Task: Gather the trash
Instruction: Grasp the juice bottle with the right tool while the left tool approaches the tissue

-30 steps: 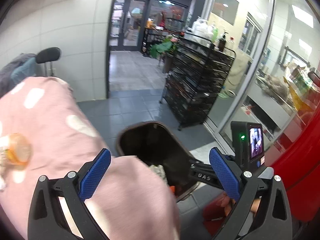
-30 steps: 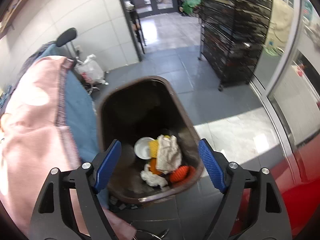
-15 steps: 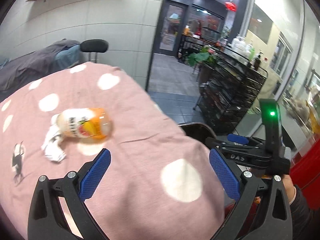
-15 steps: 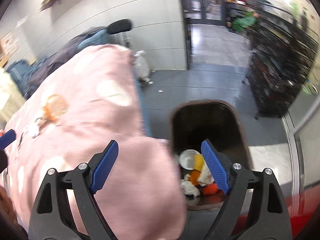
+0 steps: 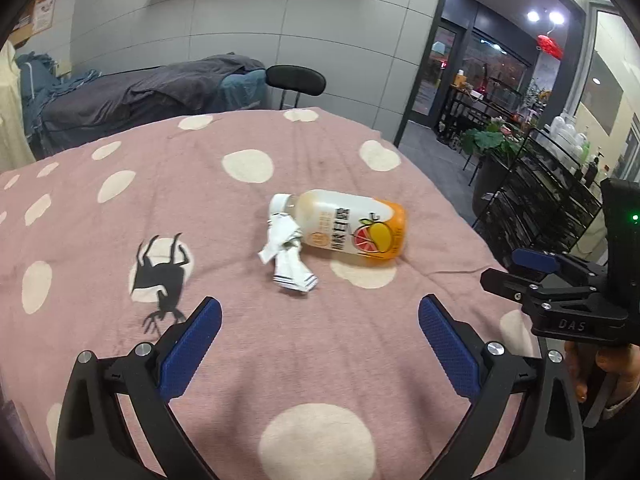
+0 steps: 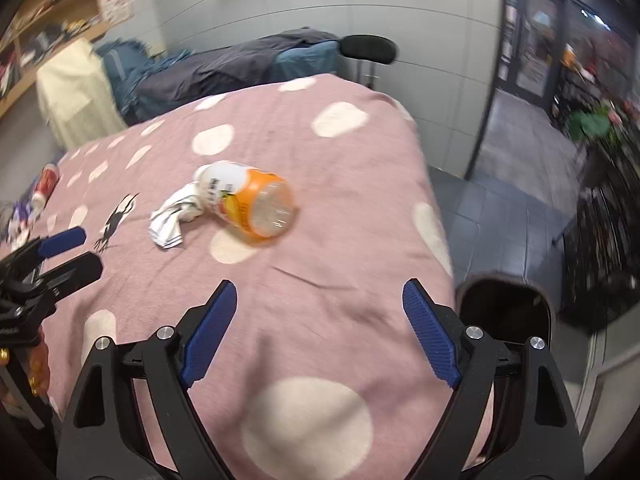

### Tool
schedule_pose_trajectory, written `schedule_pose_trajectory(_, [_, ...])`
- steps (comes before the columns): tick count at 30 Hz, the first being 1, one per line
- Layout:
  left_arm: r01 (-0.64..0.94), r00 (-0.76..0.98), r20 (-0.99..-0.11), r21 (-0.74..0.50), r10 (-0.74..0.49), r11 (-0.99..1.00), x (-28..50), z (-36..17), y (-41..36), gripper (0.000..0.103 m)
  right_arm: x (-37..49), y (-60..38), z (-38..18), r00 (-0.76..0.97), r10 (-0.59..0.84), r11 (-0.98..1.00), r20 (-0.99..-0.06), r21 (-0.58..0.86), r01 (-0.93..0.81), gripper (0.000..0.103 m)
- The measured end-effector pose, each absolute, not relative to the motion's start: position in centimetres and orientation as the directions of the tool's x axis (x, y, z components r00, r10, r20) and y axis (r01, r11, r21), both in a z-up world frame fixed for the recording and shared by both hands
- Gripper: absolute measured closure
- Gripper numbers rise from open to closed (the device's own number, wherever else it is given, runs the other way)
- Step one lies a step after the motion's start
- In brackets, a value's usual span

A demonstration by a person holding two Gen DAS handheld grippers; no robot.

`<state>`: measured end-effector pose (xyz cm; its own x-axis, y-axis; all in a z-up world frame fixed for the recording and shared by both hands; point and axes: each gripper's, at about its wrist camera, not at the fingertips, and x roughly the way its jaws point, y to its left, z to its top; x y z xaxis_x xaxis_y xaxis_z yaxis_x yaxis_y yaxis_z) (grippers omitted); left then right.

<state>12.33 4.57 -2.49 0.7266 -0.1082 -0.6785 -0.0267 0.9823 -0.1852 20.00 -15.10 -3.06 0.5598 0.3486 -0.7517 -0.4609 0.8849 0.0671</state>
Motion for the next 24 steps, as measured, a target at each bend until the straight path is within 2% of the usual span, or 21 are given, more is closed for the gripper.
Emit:
schedule_pose_trajectory(8, [-0.071,0.704,-0.707,-0.169,-0.071,0.983,12.3,-3.7,6.9,0.006,21.8,-7.6,-2.9,0.523,0.329,0.779,-0.786,-0.086,-0.621,0.019])
schedule_pose_trajectory(15, [-0.069,0.697,-0.713,-0.174,-0.077,0.982,12.2,-4.0,7.7,0.006,24.5,-1.0,-4.8,0.517,0.218,0.599,-0.828,-0.305,-0.741,0.019])
schedule_pose_trajectory(21, [-0.080,0.691,-0.717,-0.202,-0.092,0.976,12.3,-4.5,8.7,0.006,27.7,2.1,-7.7,0.517,0.120,0.511,-0.847,-0.394,-0.764,0.019])
schedule_pose_trajectory(22, [-0.081,0.689,-0.719,-0.206,-0.095,0.975,12.3,-4.7,8.9,0.006,28.0,2.5,-8.1,0.515,0.110,0.495,-0.850,-0.403,-0.770,0.020])
schedule_pose_trajectory(24, [-0.085,0.686,-0.721,-0.215,-0.099,0.973,12.4,-4.9,9.2,0.006,28.2,3.1,-8.8,0.523,0.095,0.461,-0.847,-0.428,-0.777,0.029])
